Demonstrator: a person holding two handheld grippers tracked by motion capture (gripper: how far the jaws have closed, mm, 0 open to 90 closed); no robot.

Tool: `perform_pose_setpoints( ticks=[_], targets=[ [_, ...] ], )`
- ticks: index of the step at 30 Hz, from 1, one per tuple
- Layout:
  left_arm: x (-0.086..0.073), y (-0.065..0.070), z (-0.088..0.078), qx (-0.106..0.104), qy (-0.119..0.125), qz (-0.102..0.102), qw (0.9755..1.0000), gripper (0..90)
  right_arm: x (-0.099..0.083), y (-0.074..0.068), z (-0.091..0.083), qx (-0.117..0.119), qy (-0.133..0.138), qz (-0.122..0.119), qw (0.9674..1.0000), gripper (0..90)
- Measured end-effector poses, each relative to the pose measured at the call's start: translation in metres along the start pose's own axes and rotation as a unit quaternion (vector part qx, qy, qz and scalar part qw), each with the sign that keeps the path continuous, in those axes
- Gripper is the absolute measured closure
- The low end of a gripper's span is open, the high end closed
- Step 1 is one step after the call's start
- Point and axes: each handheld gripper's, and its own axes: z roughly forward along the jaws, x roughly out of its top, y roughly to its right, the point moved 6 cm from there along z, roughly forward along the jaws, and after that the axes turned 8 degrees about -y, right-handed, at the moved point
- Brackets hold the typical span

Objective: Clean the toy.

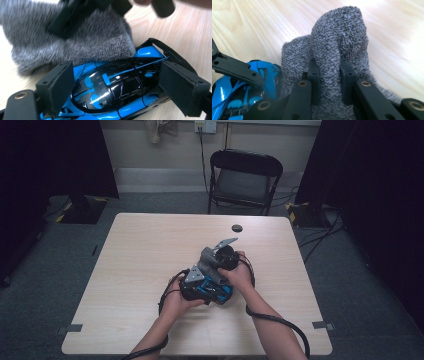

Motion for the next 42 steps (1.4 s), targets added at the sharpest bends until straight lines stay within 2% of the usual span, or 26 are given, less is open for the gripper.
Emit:
perform_pose_setpoints(
  ticks=[4,6,16,26,42],
  targets=[
    [0.0,0.0,0.0,0.0,0.0,0.0,1.0,13.2,-0.003,-0.011,0.012,0.029,-0.01,-0.023,0.9993,74.3],
    [0.0,0.0,0.0,0.001,0.0,0.0,1.0,13.2,-0.004,-0.015,0.014,0.032,-0.01,-0.032,0.9989,74.4],
    [0.0,0.0,0.0,0.002,-0.001,0.0,1.0,13.3,-0.013,-0.011,0.005,0.055,-0.031,-0.046,0.9969,74.8],
    [0.0,0.0,0.0,0.002,0.0,-0.003,1.0,13.5,-0.03,-0.006,-0.007,0.066,-0.035,-0.048,0.996,75.0],
    [-0.001,-0.001,-0.001,0.001,-0.001,-0.001,1.0,13.9,-0.058,-0.001,-0.026,0.065,-0.027,-0.023,0.9972,75.0]
  ],
)
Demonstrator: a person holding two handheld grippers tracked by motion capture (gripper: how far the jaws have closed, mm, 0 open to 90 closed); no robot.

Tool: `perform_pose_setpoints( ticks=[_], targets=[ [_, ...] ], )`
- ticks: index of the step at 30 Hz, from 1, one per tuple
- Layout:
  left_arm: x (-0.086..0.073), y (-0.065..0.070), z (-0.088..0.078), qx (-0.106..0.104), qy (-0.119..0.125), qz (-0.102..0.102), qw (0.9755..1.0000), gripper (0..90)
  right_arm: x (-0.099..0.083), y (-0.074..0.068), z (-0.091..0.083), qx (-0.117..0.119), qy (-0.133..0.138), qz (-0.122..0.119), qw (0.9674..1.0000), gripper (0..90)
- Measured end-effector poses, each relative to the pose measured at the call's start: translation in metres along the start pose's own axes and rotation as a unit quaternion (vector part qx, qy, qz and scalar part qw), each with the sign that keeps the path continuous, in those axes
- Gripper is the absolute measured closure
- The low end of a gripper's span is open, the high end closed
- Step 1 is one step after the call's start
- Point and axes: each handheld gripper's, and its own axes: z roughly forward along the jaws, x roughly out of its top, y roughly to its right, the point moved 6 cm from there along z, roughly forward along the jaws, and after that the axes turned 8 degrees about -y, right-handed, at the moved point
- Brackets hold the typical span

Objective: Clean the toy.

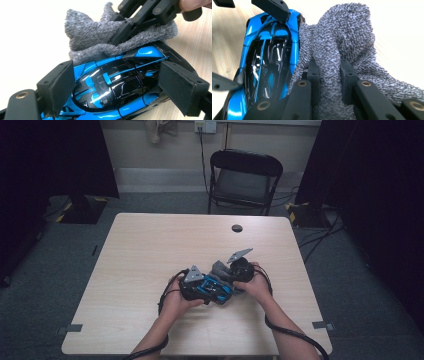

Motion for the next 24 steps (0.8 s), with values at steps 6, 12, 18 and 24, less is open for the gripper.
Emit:
perform_pose_setpoints(
  ticks=[6,12,18,24],
  targets=[
    [0.0,0.0,0.0,0.0,-0.001,0.0,1.0,14.0,-0.008,0.0,-0.005,0.001,0.004,0.006,1.0,75.0],
    [0.0,0.0,0.0,-0.002,0.002,0.0,1.0,14.4,-0.017,-0.001,-0.011,0.001,0.002,0.014,0.9999,75.0],
    [0.0,-0.001,0.0,-0.003,0.002,-0.001,1.0,14.6,-0.025,0.001,-0.02,0.004,-0.006,0.021,0.9998,75.0],
    [-0.001,-0.001,-0.001,-0.001,0.003,-0.001,1.0,14.7,-0.034,0.003,-0.033,0.009,-0.004,0.028,0.9996,75.0]
  ],
)
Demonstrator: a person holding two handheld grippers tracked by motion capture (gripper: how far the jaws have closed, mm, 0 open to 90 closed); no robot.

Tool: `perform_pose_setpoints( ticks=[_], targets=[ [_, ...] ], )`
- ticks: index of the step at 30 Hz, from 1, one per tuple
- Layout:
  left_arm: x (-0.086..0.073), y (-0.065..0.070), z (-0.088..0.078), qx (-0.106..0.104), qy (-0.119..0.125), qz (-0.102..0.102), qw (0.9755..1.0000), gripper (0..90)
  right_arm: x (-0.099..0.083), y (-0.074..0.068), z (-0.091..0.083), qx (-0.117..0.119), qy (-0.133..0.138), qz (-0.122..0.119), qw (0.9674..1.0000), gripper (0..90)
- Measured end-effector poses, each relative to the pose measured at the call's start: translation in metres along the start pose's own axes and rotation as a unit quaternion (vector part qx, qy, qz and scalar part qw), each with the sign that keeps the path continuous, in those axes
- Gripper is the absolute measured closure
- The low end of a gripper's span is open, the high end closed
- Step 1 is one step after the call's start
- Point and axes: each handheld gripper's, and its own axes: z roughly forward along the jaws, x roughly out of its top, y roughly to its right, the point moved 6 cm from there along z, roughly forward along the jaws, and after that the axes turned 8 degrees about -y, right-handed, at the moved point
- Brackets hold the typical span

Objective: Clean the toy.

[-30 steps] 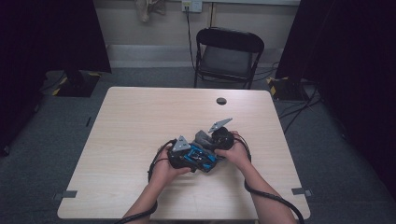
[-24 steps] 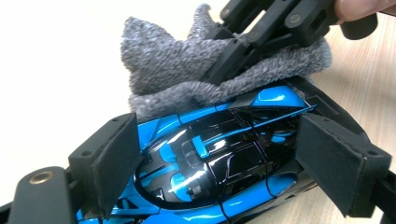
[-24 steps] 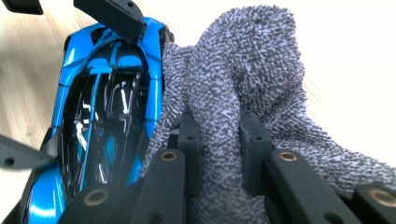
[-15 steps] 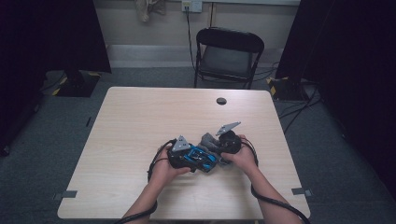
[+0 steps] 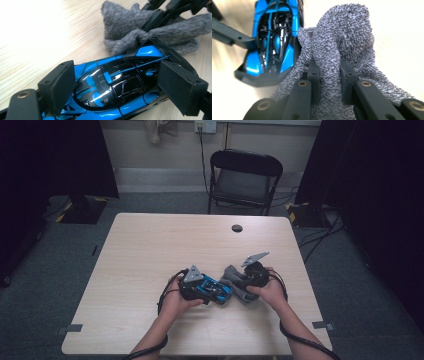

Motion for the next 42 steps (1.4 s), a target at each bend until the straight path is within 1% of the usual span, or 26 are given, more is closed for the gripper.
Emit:
perform_pose_setpoints(
  ticks=[4,6,8,10,11,13,14,15,16,17,18,19,20,24,29,32,33,34,35,36,37,38,40,41,42],
  targets=[
    [0.0,0.0,0.0,0.0,0.0,0.0,1.0,14.8,-0.001,0.003,-0.011,-0.004,0.015,0.007,0.9998,75.2],
    [0.0,0.0,0.0,0.0,0.0,0.0,1.0,14.8,0.002,0.006,-0.016,-0.005,0.024,0.006,0.9997,75.2],
    [0.0,0.0,0.0,-0.001,0.0,0.0,1.0,14.8,0.006,0.009,-0.021,-0.013,0.03,0.006,0.9994,75.2],
    [0.0,0.0,0.0,0.0,0.0,0.0,1.0,14.9,0.009,0.01,-0.023,-0.015,0.033,0.007,0.9993,75.2],
    [0.0,0.0,0.0,0.0,0.0,0.0,1.0,14.9,0.018,0.014,-0.025,-0.024,0.038,0.002,0.999,75.3],
    [0.0,0.0,0.0,-0.001,0.0,0.0,1.0,14.9,0.021,0.014,-0.025,-0.025,0.039,0.001,0.9989,75.2],
    [0.0,0.0,0.0,-0.001,0.0,0.0,1.0,14.9,0.026,0.015,-0.024,-0.025,0.038,0.0,0.999,75.2],
    [0.0,0.0,0.0,-0.001,0.0,0.001,1.0,14.9,0.035,0.017,-0.022,-0.031,0.037,-0.004,0.9988,75.3],
    [0.0,0.0,0.0,-0.001,0.0,0.0,1.0,14.9,0.04,0.018,-0.021,-0.031,0.04,-0.007,0.9987,75.2],
    [0.0,0.0,0.0,-0.001,0.0,0.0,1.0,14.9,0.04,0.018,-0.021,-0.031,0.04,-0.007,0.9987,75.2],
    [0.0,0.0,0.0,-0.001,0.0,0.0,1.0,14.9,0.05,0.018,-0.017,-0.036,0.043,-0.013,0.9983,75.2],
    [0.0,0.0,0.0,-0.001,0.0,0.0,1.0,14.9,0.05,0.018,-0.017,-0.036,0.043,-0.013,0.9983,75.2],
    [0.0,0.0,0.0,-0.003,0.0,0.0,1.0,14.9,0.061,0.018,-0.011,-0.043,0.044,-0.023,0.9978,75.2],
    [0.0,0.0,0.0,-0.003,0.001,0.0,1.0,14.9,0.076,0.02,0.001,-0.044,0.046,-0.02,0.9978,75.2],
    [0.0,0.0,0.0,-0.005,-0.001,0.004,1.0,15.0,0.092,0.019,0.019,-0.046,0.046,-0.017,0.9977,75.2],
    [0.0,0.0,0.0,-0.005,0.001,0.003,1.0,15.0,0.097,0.017,0.031,-0.049,0.043,-0.017,0.9978,75.1],
    [0.0,0.0,0.0,-0.005,0.0,0.004,1.0,15.0,0.097,0.017,0.031,-0.049,0.043,-0.017,0.9978,75.1],
    [0.0,0.0,0.0,-0.005,0.001,0.002,1.0,15.0,0.099,0.014,0.039,-0.044,0.04,-0.017,0.9981,75.1],
    [0.0,0.0,0.0,-0.005,0.001,0.002,1.0,15.0,0.099,0.014,0.039,-0.044,0.04,-0.017,0.9981,75.1],
    [0.0,0.0,0.0,-0.005,0.0,0.004,1.0,15.0,0.101,0.01,0.048,-0.046,0.036,-0.019,0.9981,75.1],
    [0.0,0.0,0.0,-0.005,0.0,0.004,1.0,15.0,0.101,0.01,0.048,-0.046,0.036,-0.019,0.9981,75.1],
    [0.0,0.0,0.0,-0.005,-0.001,0.004,1.0,15.0,0.103,0.005,0.057,-0.046,0.029,-0.026,0.9982,75.0],
    [0.0,0.0,0.0,-0.005,-0.002,0.003,1.0,15.0,0.103,0.003,0.059,-0.045,0.027,-0.027,0.9983,75.0],
    [0.0,0.0,0.0,-0.004,0.0,0.004,1.0,15.1,0.103,0.001,0.062,-0.041,0.027,-0.027,0.9985,74.9],
    [0.0,0.0,0.0,-0.005,0.0,0.004,1.0,15.0,0.105,-0.005,0.067,-0.033,0.031,-0.026,0.9986,74.9]
  ],
)
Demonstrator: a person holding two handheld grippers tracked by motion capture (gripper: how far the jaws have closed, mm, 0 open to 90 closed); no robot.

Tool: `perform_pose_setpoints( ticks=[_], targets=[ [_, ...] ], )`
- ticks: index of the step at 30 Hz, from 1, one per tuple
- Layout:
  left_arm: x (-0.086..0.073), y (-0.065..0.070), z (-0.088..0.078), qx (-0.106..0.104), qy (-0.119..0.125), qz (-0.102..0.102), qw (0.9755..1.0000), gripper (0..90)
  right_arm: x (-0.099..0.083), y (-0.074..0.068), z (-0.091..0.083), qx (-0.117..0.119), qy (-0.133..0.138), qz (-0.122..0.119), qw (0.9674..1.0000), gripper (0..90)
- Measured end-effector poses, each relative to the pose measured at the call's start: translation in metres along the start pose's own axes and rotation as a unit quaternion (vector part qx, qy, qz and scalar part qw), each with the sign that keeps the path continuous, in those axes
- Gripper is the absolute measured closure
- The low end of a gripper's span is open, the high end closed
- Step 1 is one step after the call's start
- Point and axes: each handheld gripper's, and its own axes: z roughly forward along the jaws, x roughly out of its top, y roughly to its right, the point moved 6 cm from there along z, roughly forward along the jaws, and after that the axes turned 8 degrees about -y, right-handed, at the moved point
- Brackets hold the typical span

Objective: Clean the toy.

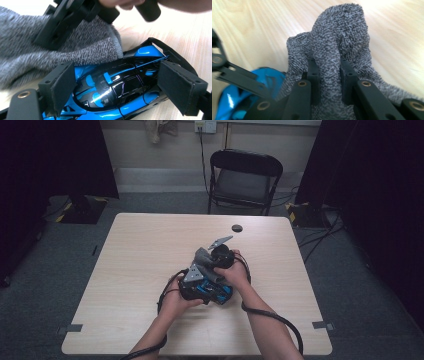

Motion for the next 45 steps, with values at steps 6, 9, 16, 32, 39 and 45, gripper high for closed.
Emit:
perform_pose_setpoints(
  ticks=[6,9,16,32,39,45],
  targets=[
    [0.0,0.0,0.0,0.0,0.0,0.0,1.0,15.1,-0.002,-0.014,0.011,0.012,-0.017,-0.024,0.9995,74.7],
    [0.0,0.0,0.0,0.0,0.0,-0.001,1.0,15.1,-0.002,-0.014,0.011,0.014,-0.02,-0.024,0.9994,74.7],
    [0.0,0.0,0.0,-0.001,-0.001,-0.002,1.0,15.3,-0.007,-0.013,0.007,0.025,-0.025,-0.027,0.999,74.7],
    [-0.002,-0.002,-0.003,-0.001,0.002,-0.007,1.0,17.3,-0.026,-0.004,-0.007,0.028,-0.027,-0.023,0.999,74.6],
    [-0.002,-0.002,-0.003,-0.001,0.001,-0.005,1.0,17.2,-0.039,0.001,-0.017,0.024,-0.03,-0.021,0.999,74.3],
    [-0.002,-0.002,-0.003,-0.001,0.001,-0.004,1.0,17.2,-0.055,0.003,-0.028,0.026,-0.031,-0.019,0.999,74.3]
  ],
)
